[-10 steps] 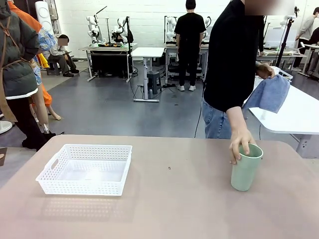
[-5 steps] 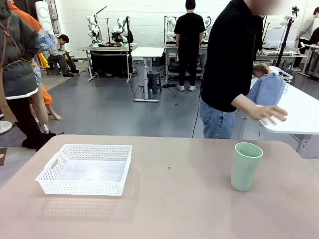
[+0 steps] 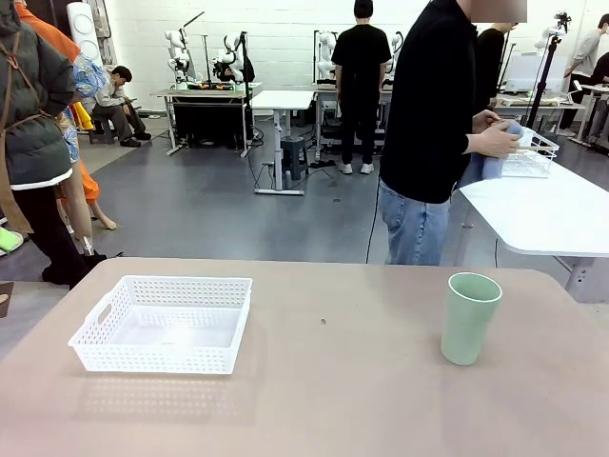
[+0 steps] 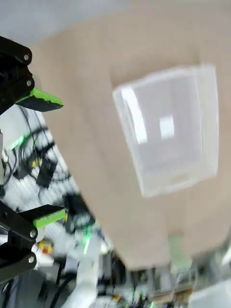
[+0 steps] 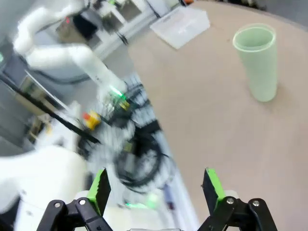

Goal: Clean and organize the cups into the basket.
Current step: Pick up the Organizing basket and move it to the center of the table, then pick up the Reusable plastic cup from the right side of the table and place it inside the Organizing basket.

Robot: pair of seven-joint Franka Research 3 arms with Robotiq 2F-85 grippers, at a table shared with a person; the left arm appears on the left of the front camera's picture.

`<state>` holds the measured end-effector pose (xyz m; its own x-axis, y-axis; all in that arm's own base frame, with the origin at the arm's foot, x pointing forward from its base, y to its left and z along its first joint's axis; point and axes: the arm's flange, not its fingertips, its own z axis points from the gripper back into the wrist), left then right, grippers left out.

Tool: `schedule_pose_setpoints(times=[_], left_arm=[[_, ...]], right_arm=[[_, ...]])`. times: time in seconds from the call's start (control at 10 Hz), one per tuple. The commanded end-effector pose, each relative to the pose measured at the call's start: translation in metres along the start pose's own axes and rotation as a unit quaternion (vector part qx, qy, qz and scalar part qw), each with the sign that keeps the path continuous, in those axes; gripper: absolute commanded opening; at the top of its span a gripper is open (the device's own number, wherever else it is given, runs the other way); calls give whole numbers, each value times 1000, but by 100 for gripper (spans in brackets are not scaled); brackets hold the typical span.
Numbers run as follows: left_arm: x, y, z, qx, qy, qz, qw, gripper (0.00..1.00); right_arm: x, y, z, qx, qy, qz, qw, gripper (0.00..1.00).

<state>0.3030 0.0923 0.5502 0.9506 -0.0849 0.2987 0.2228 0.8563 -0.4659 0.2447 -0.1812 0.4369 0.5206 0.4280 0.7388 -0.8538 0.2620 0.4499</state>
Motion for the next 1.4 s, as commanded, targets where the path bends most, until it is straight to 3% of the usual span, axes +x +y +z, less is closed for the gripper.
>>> schedule_pose_setpoints(times=[0.0,0.2,0.5,0.6,0.7,0.8,1.1,1.2,1.3], left_arm=[[17,-29,-6,124,30,21,992,100],[48,-48,-17,167,14,50,985,100],[85,-41,-60,211,36,49,976,100],[85,-40,-64,186,55,33,981,100],[62,-44,-57,162,62,-5,985,100],[77,-42,-69,196,38,39,979,100],[77,-42,-69,196,38,39,979,100],[76,-39,-71,181,45,31,982,100],[100,-21,-87,213,58,8,975,100]], right_arm=[[-2,-24,-19,-100,-28,151,983,100],[2,-38,-37,-124,-74,173,974,100],[-8,-51,-61,-96,-48,164,981,100],[5,-44,-34,-121,-67,164,977,100],[5,-44,-34,-121,-67,164,977,100],[5,-44,-34,-121,-67,164,977,100],[3,-46,-34,-121,-65,166,977,100],[2,-60,-47,-88,-72,223,968,100],[3,-84,-65,-109,-64,257,958,100]])
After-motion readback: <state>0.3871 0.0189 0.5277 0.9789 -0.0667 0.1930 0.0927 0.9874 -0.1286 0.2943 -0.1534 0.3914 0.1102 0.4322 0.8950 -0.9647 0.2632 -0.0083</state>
